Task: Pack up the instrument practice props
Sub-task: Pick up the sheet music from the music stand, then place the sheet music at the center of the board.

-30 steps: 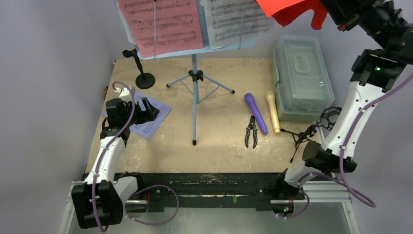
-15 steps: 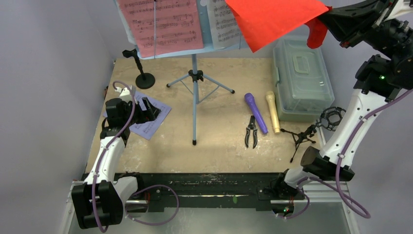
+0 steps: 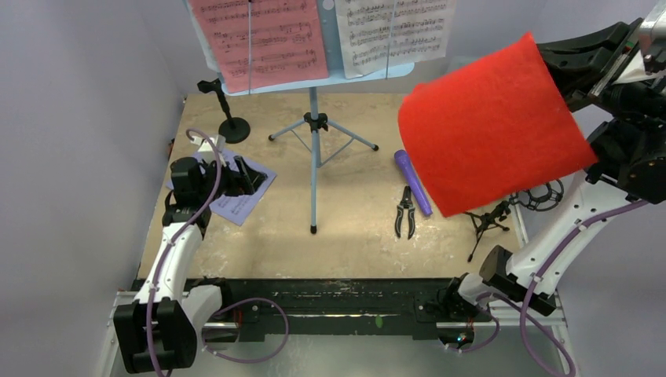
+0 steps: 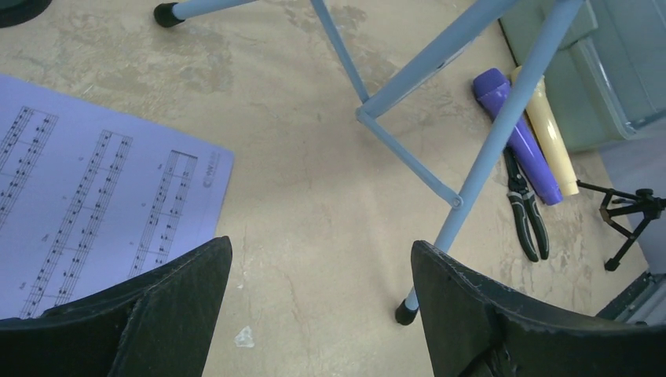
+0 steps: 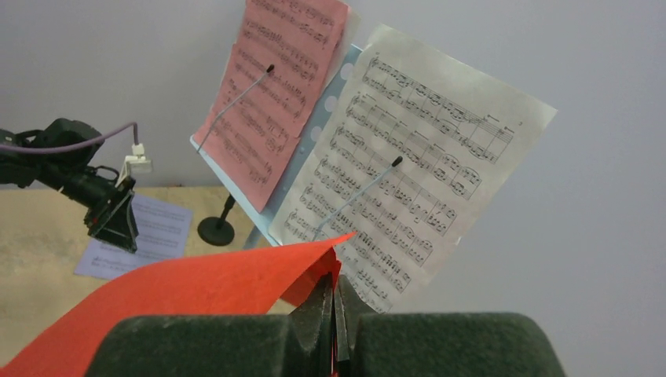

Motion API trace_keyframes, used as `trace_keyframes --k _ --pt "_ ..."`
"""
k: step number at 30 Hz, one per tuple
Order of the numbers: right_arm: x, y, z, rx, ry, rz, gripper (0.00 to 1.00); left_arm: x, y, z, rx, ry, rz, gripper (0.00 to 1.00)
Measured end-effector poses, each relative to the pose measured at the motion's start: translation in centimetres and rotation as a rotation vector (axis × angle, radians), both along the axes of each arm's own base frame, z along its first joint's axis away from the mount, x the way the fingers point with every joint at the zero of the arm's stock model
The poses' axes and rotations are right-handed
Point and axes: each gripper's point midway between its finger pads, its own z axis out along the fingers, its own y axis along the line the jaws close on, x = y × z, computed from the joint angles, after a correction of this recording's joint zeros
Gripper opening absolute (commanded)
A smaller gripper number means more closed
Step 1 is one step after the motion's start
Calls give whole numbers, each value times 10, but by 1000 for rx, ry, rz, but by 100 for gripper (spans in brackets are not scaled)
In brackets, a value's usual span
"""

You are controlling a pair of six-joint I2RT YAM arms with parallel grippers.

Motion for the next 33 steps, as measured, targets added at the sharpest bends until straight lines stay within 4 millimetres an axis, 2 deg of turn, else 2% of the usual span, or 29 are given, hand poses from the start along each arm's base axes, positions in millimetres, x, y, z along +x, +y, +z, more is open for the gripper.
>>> trace_keyframes --k 3,8,15,18,21,26,30,33 --pt "-7 4 -6 -21 7 6 0 -1 -10 10 -9 -42 -48 87" --pt "-12 8 -42 7 106 32 0 -17 -44 39 -22 -183 -190 91" --pt "-4 5 -142 152 379 75 0 -69 -99 79 -35 -424 -397 94" --pt "-2 13 -187 212 506 151 0 -87 -116 94 -41 -507 -457 94" --pt "3 21 -227 258 621 223 0 -96 -129 105 -31 -576 -491 94" --pt "21 34 -292 332 836 333 0 -99 -150 103 -14 -609 -522 98" --pt "42 45 -328 356 938 345 0 -102 -175 91 -9 -611 -551 100" --pt "48 53 -350 337 989 350 0 -103 -197 79 -14 -605 -571 100"
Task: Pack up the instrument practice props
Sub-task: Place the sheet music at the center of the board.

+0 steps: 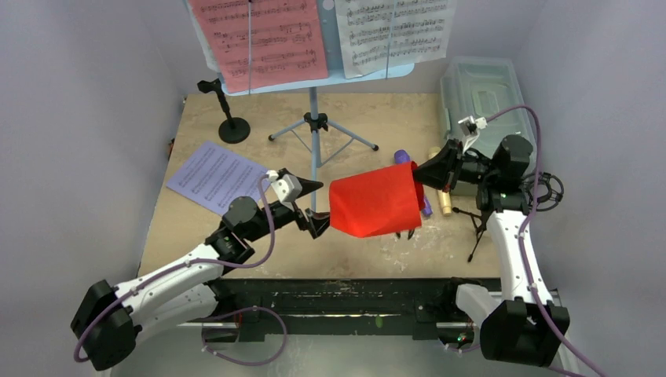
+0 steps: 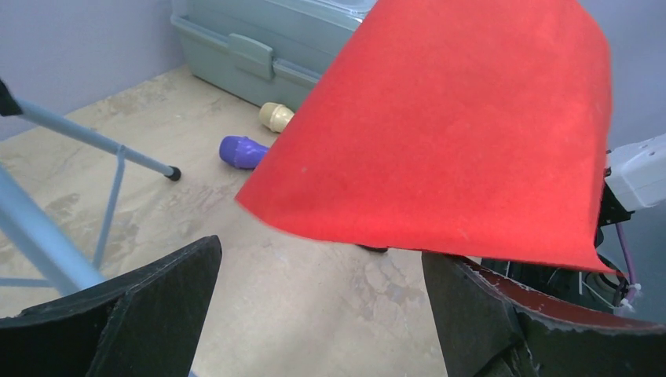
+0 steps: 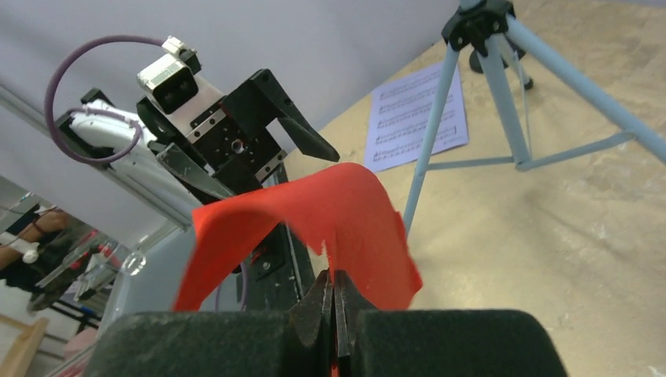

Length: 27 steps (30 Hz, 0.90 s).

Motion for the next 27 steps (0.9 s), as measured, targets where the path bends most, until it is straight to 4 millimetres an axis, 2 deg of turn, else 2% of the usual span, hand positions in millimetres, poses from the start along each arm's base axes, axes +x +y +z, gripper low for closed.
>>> trace_keyframes --k 3,6,12,15,20,21,22,23,25,26,27 --pt "1 9 -18 -11 44 34 0 1 -20 -13 0 9 0 100" --pt "-1 15 -28 -18 60 65 0 6 -27 -20 -3 6 30 100" --pt "-2 21 -47 -25 84 100 0 15 -20 2 -60 -74 100 97" --pt "-1 24 -56 -27 100 121 0 16 -18 7 -68 -89 111 87" --pt "-4 29 -66 -28 117 164 0 19 -16 2 -57 -75 132 65" --pt "-5 29 -67 -28 114 173 0 20 -15 1 -52 -71 136 56" --pt "-6 30 -67 -27 110 181 0 21 -15 0 -51 -64 143 42" --pt "-8 30 -67 -25 101 192 0 23 -14 -2 -48 -58 154 33" --pt "-9 30 -67 -24 92 201 0 25 -12 -4 -46 -49 174 6" --pt "-10 30 -68 -23 88 206 0 27 -10 -5 -43 -41 184 0" --pt "-12 30 -69 -21 87 212 0 28 -9 -8 -35 -33 195 0"
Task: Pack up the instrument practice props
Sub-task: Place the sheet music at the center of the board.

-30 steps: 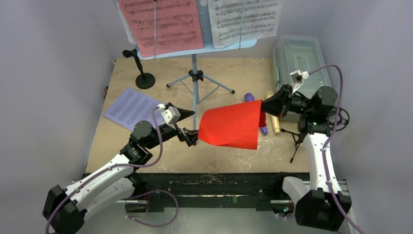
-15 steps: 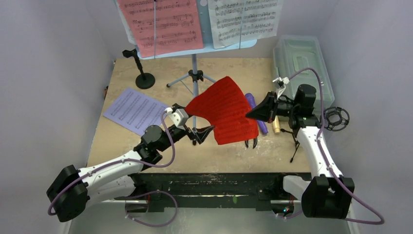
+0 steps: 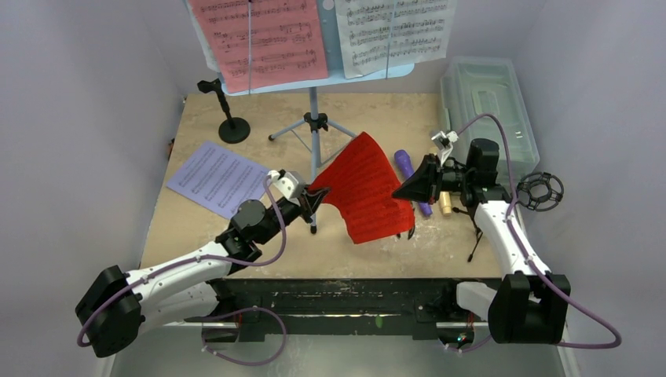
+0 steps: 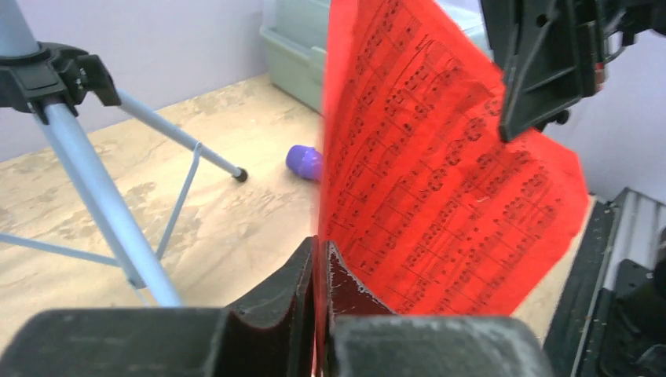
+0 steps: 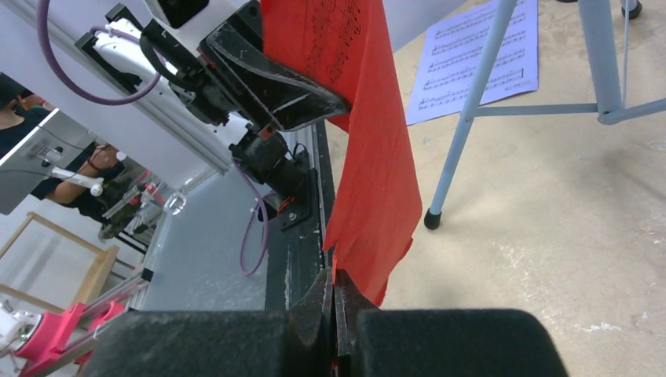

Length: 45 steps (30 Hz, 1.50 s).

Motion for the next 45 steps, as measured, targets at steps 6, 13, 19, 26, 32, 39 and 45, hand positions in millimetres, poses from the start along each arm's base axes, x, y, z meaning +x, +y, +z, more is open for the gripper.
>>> trace_keyframes --k 6,13,19,26,32,39,45 --pt "-3 0 -7 0 -1 4 55 13 5 -4 77 75 72 0" --pt "-5 -1 -9 -34 -122 -26 99 24 31 16 162 197 190 0" --pt "11 -10 -22 -156 -207 -148 99 28 96 16 225 323 435 0" --pt "19 -19 -36 -223 -212 -204 99 52 185 -12 313 436 776 0" --pt "21 -22 -38 -250 -234 -221 99 76 244 -46 351 540 985 0" --pt "23 -25 -42 -275 -239 -237 99 96 312 -62 264 588 1205 0" --pt "24 -27 -47 -297 -235 -248 99 108 357 -91 207 674 1344 0"
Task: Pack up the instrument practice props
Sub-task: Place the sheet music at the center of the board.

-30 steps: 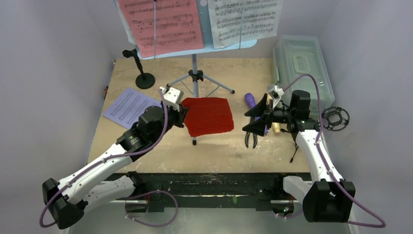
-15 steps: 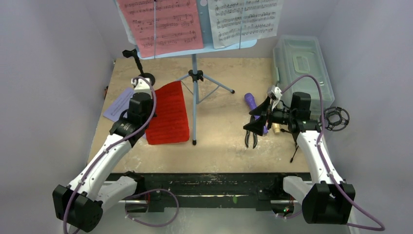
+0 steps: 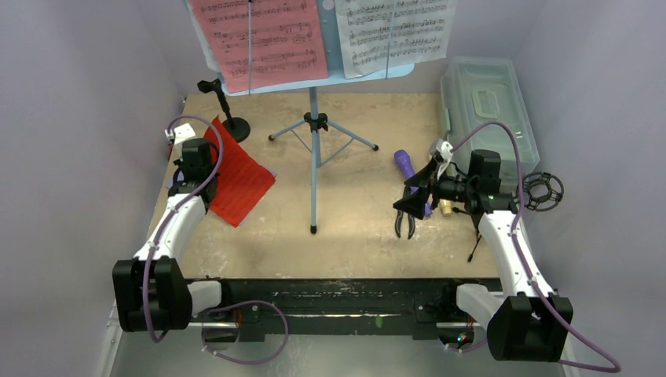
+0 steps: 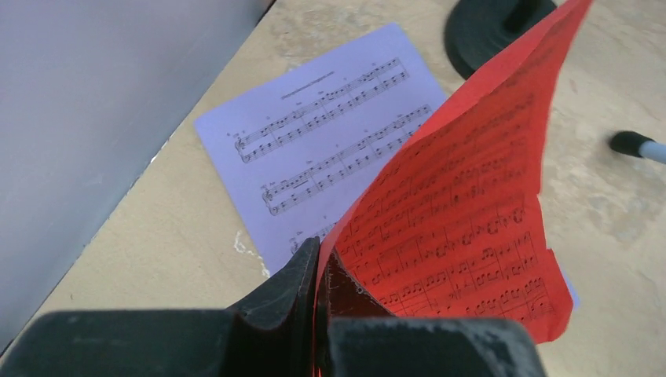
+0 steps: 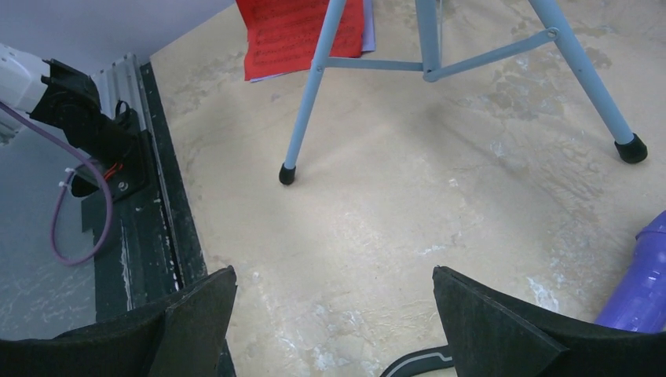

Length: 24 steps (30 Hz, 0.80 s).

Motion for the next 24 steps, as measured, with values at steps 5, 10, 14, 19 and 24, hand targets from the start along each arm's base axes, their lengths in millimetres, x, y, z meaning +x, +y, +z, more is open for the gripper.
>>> trace_keyframes --k 5,10,14,19,24 --pt "1 -2 -3 -15 0 -7 99 3 20 -14 -20 3 98 0" --pt "1 -2 -4 -22 -4 -8 99 9 33 -24 -41 -12 169 0" --pt "2 -4 -6 -33 -8 -17 99 9 41 -43 -56 26 218 0" --pt "3 -4 -6 -35 -11 -17 99 10 51 -56 -58 72 292 84" --pt "4 -5 -7 -43 -19 -20 99 9 69 -55 -31 144 452 100"
